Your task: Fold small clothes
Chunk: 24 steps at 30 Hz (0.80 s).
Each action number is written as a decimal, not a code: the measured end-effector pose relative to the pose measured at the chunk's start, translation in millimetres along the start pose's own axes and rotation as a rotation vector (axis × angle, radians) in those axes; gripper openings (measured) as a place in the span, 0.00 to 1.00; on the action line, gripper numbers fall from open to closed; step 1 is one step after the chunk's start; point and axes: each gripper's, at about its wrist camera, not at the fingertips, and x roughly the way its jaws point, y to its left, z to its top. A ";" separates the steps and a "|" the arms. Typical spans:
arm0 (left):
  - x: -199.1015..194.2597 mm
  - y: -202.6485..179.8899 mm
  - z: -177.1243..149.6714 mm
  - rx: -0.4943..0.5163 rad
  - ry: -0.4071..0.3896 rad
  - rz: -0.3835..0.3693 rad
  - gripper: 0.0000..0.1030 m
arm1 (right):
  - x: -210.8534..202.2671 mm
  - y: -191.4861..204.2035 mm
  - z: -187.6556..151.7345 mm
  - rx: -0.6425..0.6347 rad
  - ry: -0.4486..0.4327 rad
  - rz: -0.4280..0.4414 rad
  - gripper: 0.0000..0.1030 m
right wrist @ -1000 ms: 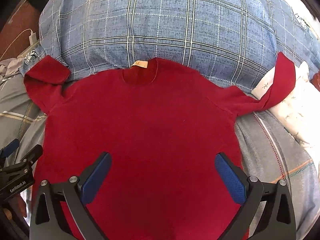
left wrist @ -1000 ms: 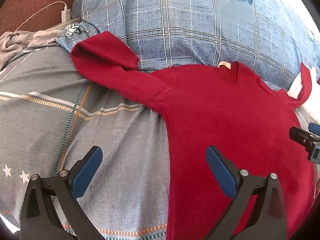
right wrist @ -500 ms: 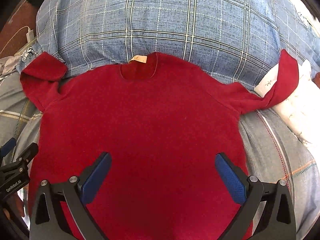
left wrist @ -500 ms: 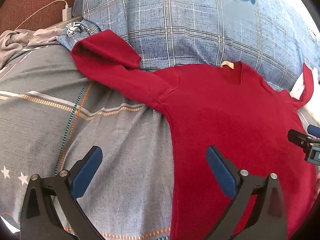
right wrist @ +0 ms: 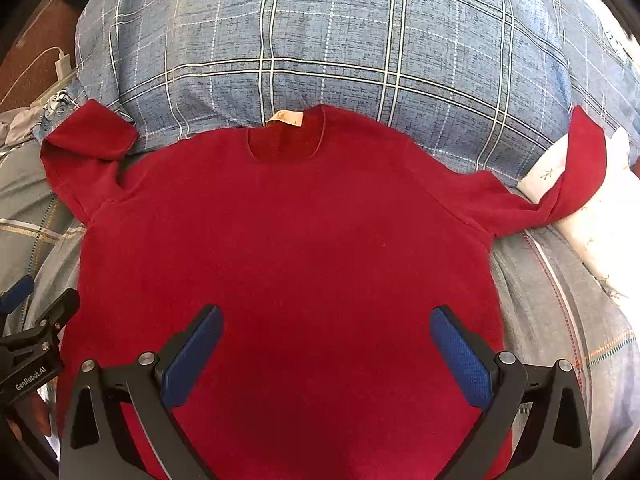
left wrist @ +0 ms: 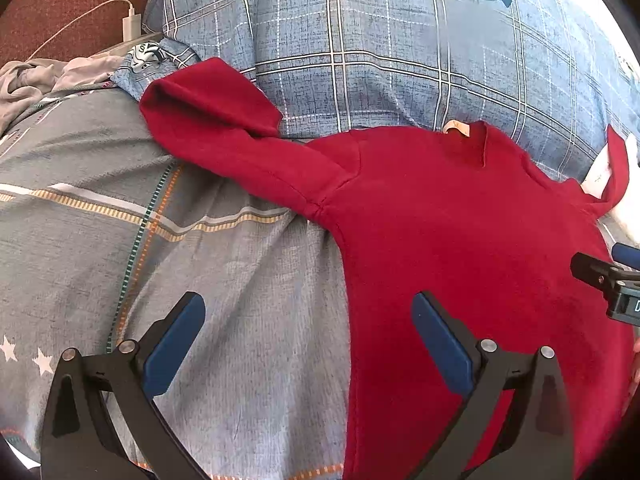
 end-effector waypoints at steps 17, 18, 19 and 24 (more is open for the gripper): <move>21.4 50.9 24.1 -0.133 -0.007 0.085 1.00 | 35.1 87.5 66.3 -0.119 0.041 0.454 0.61; 22.8 53.7 25.7 -0.136 -0.010 0.089 1.00 | 37.5 93.8 71.0 -0.125 0.040 0.475 0.61; 24.6 56.2 27.7 -0.139 -0.012 0.094 1.00 | 43.2 101.8 78.0 -0.120 0.044 0.515 0.61; 35.6 68.8 37.5 -0.163 -0.013 0.118 1.00 | 74.4 132.4 116.1 -0.017 0.070 0.693 0.64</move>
